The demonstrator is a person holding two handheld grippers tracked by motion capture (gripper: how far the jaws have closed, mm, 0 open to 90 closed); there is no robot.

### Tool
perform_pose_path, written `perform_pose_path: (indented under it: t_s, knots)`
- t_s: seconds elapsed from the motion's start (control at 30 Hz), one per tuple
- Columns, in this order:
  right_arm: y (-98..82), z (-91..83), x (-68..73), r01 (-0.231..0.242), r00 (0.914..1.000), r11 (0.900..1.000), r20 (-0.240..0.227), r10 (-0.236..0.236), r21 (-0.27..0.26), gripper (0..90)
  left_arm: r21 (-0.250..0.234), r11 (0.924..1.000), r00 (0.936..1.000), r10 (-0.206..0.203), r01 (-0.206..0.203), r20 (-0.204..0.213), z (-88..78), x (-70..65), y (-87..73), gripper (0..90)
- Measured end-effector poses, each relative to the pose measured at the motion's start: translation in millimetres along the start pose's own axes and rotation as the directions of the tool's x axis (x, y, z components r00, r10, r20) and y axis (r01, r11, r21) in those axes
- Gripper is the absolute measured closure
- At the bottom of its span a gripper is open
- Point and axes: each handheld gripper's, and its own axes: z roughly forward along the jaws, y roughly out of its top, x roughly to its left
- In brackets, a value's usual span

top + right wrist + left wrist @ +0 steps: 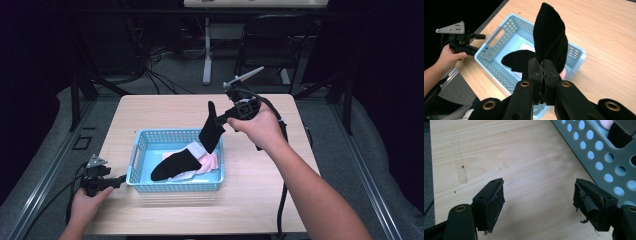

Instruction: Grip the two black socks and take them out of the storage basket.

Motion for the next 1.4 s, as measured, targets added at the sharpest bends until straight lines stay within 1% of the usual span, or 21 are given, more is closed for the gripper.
perform_pose_path:
  t_s: [0.1,0.13,0.17,0.27,0.4,0.57,0.63,0.7,0.97,1.0,1.03,1.1,1.13,1.17,1.2,1.23,1.27,1.3,1.33,1.37,1.4]
  knots:
    - [-6.6,-10.1,-10.5,-0.016,0.9996,1.000,0.024,0.016,-0.008,87.4,0.005,1.0000,1.0000,0.003,-0.003,0.000,-0.1,0.2,0.1,24.5]
    - [-10.7,-14.9,-16.7,-0.032,0.9989,0.999,0.035,0.033,-0.008,87.4,0.002,1.0000,1.0000,0.002,-0.002,-0.001,0.2,0.0,0.0,24.6]
    - [-10.7,-14.9,-16.7,-0.032,0.9989,0.999,0.035,0.033,-0.008,87.4,0.002,1.0000,1.0000,0.002,-0.002,-0.001,0.2,0.0,0.0,24.5]
    - [-21.9,-18.5,-31.5,-0.069,0.9960,0.998,0.056,0.069,0.000,87.4,0.005,1.0000,1.0000,0.007,-0.007,-0.002,0.0,0.0,0.2,24.6]
    - [-32.7,-15.5,-43.1,-0.093,0.9934,0.996,0.068,0.093,0.003,87.4,0.007,1.0000,1.0000,0.005,-0.005,-0.002,0.5,-0.6,0.1,24.6]
    - [-46.5,-6.3,-58.9,-0.124,0.9888,0.992,0.085,0.123,0.014,87.3,0.008,1.0000,1.0000,0.006,-0.006,-0.003,0.9,-0.6,0.1,24.6]
    - [-48.3,-4.3,-60.9,-0.132,0.9876,0.991,0.087,0.130,0.017,87.4,0.013,0.9999,1.0000,0.007,-0.007,-0.002,0.5,-0.4,0.3,24.6]
    - [-54.5,5.7,-68.9,-0.148,0.9855,0.988,0.087,0.145,0.030,87.3,0.008,0.9999,1.0000,0.007,-0.007,-0.004,1.0,-0.6,0.1,24.6]
    - [-66.6,27.8,-82.3,-0.185,0.9818,0.981,0.056,0.182,0.055,87.3,0.010,0.9999,1.0000,0.008,-0.008,-0.004,1.0,-0.7,0.0,24.6]
    - [-71.1,33.2,-88.1,-0.191,0.9807,0.980,0.056,0.187,0.060,87.2,0.010,0.9999,1.0000,0.009,-0.009,-0.003,0.9,-0.7,-0.1,24.6]
    - [-74.7,36.3,-93.0,-0.209,0.9771,0.976,0.053,0.206,0.065,87.2,0.010,0.9999,1.0000,0.009,-0.009,-0.003,0.9,-0.6,-0.1,24.6]
    - [-77.3,38.7,-96.8,-0.215,0.9758,0.974,0.057,0.211,0.069,87.1,0.009,0.9999,1.0000,0.008,-0.008,-0.003,0.9,-0.6,-0.1,24.6]
    - [-85.3,44.7,-107.5,-0.234,0.9708,0.968,0.077,0.227,0.089,87.0,0.010,0.9999,1.0000,0.009,-0.009,-0.003,0.9,-0.6,0.0,24.6]
    - [-85.3,44.7,-107.5,-0.234,0.9708,0.968,0.077,0.227,0.089,87.0,0.010,0.9999,1.0000,0.009,-0.009,-0.003,0.9,-0.6,0.0,24.6]
    - [-95.6,51.7,-119.9,-0.269,0.9602,0.958,0.103,0.260,0.097,86.7,0.011,0.9999,1.0000,0.009,-0.009,-0.002,1.2,-0.8,0.0,24.5]
    - [-95.6,51.7,-119.9,-0.269,0.9602,0.958,0.103,0.260,0.097,86.7,0.011,0.9999,1.0000,0.009,-0.009,-0.002,1.2,-0.8,0.0,24.6]
    - [-104.2,55.7,-130.9,-0.286,0.9538,0.952,0.126,0.273,0.109,86.3,0.012,0.9999,0.9999,0.010,-0.010,-0.003,1.4,-1.0,0.0,24.6]
    - [-104.2,55.7,-130.9,-0.286,0.9538,0.952,0.126,0.273,0.109,86.3,0.012,0.9999,0.9999,0.010,-0.010,-0.003,1.4,-1.0,0.0,24.6]
    - [-110.4,58.4,-137.5,-0.318,0.9416,0.942,0.151,0.301,0.106,86.1,0.016,0.9998,0.9999,0.010,-0.010,-0.002,1.6,-1.3,0.0,24.6]
    - [-110.4,58.4,-137.5,-0.318,0.9416,0.942,0.151,0.301,0.106,86.1,0.016,0.9998,0.9999,0.010,-0.010,-0.002,1.6,-1.3,0.0,24.6]
    - [-113.4,59.8,-141.1,-0.321,0.9387,0.940,0.170,0.300,0.114,86.0,0.016,0.9998,0.9999,0.011,-0.010,-0.003,1.7,-1.4,0.0,24.6]
